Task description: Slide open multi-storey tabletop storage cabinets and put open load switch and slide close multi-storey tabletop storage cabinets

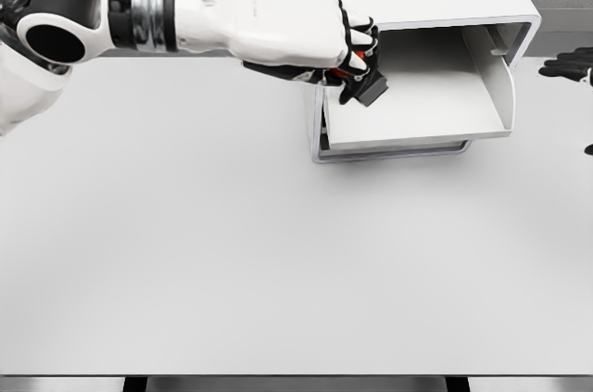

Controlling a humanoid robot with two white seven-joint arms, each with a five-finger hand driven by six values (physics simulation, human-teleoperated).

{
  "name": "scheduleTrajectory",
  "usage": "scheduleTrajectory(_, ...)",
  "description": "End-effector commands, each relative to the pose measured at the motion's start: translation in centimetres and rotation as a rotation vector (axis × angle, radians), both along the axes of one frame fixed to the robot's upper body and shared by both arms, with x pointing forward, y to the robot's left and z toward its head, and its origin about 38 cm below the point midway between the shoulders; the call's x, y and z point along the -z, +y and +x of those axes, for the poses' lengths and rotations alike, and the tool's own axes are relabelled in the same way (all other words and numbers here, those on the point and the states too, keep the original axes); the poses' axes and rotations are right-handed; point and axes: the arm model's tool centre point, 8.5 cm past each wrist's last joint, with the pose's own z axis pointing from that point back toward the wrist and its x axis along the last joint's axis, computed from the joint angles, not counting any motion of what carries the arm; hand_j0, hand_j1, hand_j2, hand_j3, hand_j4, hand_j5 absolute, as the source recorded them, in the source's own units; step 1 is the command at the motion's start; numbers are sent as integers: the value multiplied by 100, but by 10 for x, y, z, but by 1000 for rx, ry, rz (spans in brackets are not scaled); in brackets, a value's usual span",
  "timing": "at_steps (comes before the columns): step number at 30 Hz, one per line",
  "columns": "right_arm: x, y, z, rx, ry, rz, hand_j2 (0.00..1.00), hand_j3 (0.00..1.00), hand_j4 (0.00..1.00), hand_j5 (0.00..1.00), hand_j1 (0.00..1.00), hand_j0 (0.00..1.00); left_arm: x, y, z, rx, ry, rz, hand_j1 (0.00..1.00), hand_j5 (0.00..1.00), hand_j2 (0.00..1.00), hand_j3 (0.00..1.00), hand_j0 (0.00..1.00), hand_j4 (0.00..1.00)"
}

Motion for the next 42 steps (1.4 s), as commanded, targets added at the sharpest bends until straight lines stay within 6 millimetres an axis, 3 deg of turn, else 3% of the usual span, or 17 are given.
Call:
scheduleTrajectory(1,-13,-9,-4,28,-41,15,100,100,100,100,100,100,-1,-19,-5,36,-9,-14,33,33,33,33,33,33)
scheduleTrajectory(4,5,-12,-10,37,16,11,96,96,96,96,96,96,13,-50,9,4,-58,29,33,33,33,33,33,33)
scheduleTrajectory(7,17,-14,-15,46,55,10,61,61,61,61,61,61,34,-79,19,-30,-117,118,33,33,33,33,33,33)
scheduleTrajectory(8,19,-14,-15,47,63,8,58,58,58,58,58,58,38,-87,21,-31,-114,127,33,33,33,33,33,33)
scheduleTrajectory(13,35,-16,-21,52,112,6,59,59,59,59,59,59,47,-114,42,-77,-94,159,36,36,36,36,36,36)
scheduleTrajectory(17,38,-15,-22,50,123,4,60,60,60,60,60,60,55,-118,50,-96,-69,175,38,38,38,38,38,38)
scheduleTrajectory(19,39,-14,-22,47,126,5,60,60,60,60,60,60,55,-118,50,-96,-68,173,46,46,46,46,46,46)
scheduleTrajectory(20,43,-12,-24,43,137,3,60,60,60,60,60,60,56,-117,52,-102,-63,175,63,63,63,63,63,63)
scheduleTrajectory(21,45,-12,-24,43,143,5,60,60,60,60,60,60,55,-117,52,-104,-64,172,70,70,70,70,70,70)
scheduleTrajectory(27,57,-6,-24,24,179,7,59,59,59,59,59,59,53,-116,53,-106,-62,166,100,100,100,100,100,100)
scheduleTrajectory(33,79,12,-22,-32,246,9,59,59,59,59,59,59,51,-116,52,-99,-60,160,100,100,100,100,100,100)
scheduleTrajectory(36,87,18,-22,-50,270,3,59,59,59,59,59,59,28,-110,39,-37,-27,82,100,100,100,100,100,100)
scheduleTrajectory(39,92,24,-21,-71,286,-1,59,59,59,59,59,59,-10,-79,-10,102,-81,9,100,100,100,100,100,100)
scheduleTrajectory(42,103,46,-13,-135,313,-19,59,59,59,59,59,59,-54,-22,-28,120,-77,-72,100,100,100,100,100,100)
